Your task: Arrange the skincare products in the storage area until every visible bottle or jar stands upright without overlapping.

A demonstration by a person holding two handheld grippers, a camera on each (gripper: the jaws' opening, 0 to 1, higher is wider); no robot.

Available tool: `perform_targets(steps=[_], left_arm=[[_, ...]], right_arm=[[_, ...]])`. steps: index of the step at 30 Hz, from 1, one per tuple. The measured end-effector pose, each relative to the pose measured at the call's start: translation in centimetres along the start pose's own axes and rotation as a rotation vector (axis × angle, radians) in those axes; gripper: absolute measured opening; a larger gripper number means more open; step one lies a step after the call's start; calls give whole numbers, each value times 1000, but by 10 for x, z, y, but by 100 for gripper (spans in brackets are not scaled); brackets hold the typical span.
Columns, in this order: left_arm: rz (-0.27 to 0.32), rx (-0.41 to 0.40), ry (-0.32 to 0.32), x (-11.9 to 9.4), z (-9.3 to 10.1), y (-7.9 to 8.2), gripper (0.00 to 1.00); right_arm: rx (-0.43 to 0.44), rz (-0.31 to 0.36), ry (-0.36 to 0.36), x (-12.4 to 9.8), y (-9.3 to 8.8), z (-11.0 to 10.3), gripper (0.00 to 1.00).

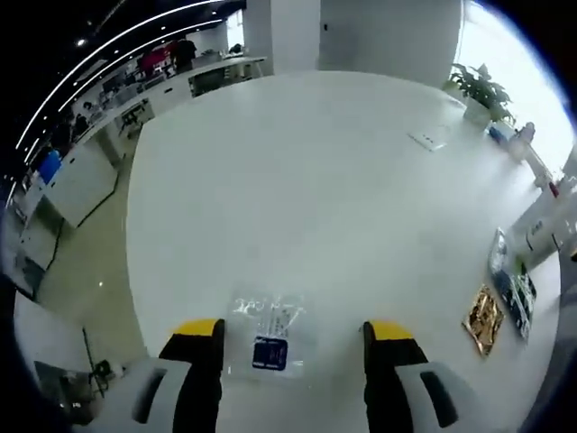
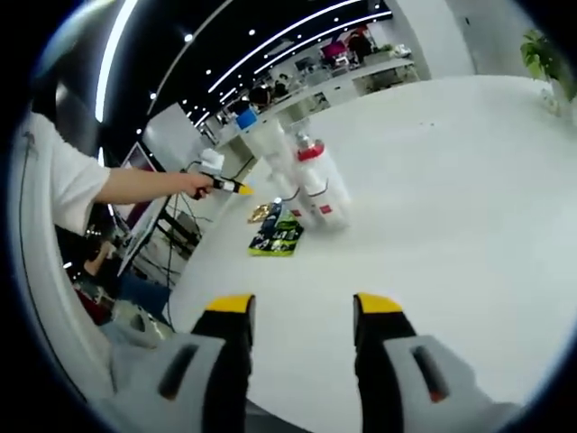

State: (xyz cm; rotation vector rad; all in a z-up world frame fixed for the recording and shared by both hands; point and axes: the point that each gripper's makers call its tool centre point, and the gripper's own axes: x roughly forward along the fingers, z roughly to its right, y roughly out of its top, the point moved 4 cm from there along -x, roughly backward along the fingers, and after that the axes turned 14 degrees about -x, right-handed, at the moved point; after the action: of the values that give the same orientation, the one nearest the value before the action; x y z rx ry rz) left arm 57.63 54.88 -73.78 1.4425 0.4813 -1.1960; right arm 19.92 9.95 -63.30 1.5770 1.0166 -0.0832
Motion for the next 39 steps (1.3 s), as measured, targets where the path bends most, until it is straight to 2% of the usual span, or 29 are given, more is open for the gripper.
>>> perform_targets(steps=[1, 5, 8, 11, 12, 13, 14, 15, 16, 17, 18, 19, 20, 22, 24, 25, 26, 28, 29, 30, 32, 34, 35, 36, 39], left_arm=[[10, 13, 11, -1, -1, 2, 62], [-20, 41, -2, -6, -5, -1, 54], [-17, 16, 5, -10, -8, -2, 42], [-26, 18, 6, -11, -6, -3, 38], [-29, 11, 12, -12, -4, -4, 33], [-39, 17, 15, -14, -2, -5, 12], [-113, 29, 51, -19, -5, -17, 6], [5, 48, 22, -11, -1, -2, 6], [-22, -7, 34, -13, 0, -10, 5], [-48, -3, 6, -16, 4, -15, 4], [-56, 10, 4, -17, 6, -18, 3], [-99, 38, 4, -20, 10, -25, 2], [-89, 64, 16, -23, 14, -26, 2], [-58, 64, -2, -28, 25, -26, 2], [15, 21, -77, -37, 52, -27, 2], [22, 20, -85, -39, 56, -28, 2], [19, 7, -94, -45, 68, -35, 2], [48, 40, -152, -53, 95, -46, 2], [50, 31, -152, -59, 105, -53, 2], [79, 10, -188, -65, 124, -62, 2], [92, 10, -234, -76, 150, -78, 2], [83, 17, -302, -87, 184, -103, 2], [75, 63, -300, -93, 196, -117, 2], [74, 58, -288, -100, 205, -130, 2], [89, 48, -318, -122, 231, -153, 2]], right_arm=[[-3, 0, -3, 0, 0, 0, 45], [4, -11, 8, 5, -5, -2, 44], [-10, -16, 16, 8, -4, -6, 44], [-12, -12, 19, 8, -3, -7, 44], [-10, -10, 19, 8, -2, -7, 43], [-8, -8, 19, 8, -2, -7, 43], [-3, -2, 18, 7, 0, -7, 43], [-1, 0, 18, 7, 0, -8, 43], [0, 5, 15, 5, 1, -8, 43], [-2, 7, 14, 3, 2, -8, 43], [-3, 8, 15, 2, 2, -9, 43], [-6, 10, 16, 1, 3, -10, 43], [-8, 12, 17, -1, 4, -11, 43], [-16, 19, 14, -4, 6, -14, 43], [-14, 31, 16, -6, 8, -17, 42], [-15, 34, 20, -6, 9, -19, 42], [-18, 36, 28, -7, 10, -23, 42], [-41, 47, 42, -7, 13, -30, 42], [-47, 48, 48, -8, 15, -33, 42], [-52, 56, 57, -8, 17, -38, 42], [-61, 62, 73, -9, 20, -44, 42], [-83, 73, 88, -10, 23, -53, 42], [-91, 79, 101, -11, 25, -58, 42], [-97, 83, 116, -11, 25, -62, 42], [-104, 88, 141, -11, 26, -72, 42]])
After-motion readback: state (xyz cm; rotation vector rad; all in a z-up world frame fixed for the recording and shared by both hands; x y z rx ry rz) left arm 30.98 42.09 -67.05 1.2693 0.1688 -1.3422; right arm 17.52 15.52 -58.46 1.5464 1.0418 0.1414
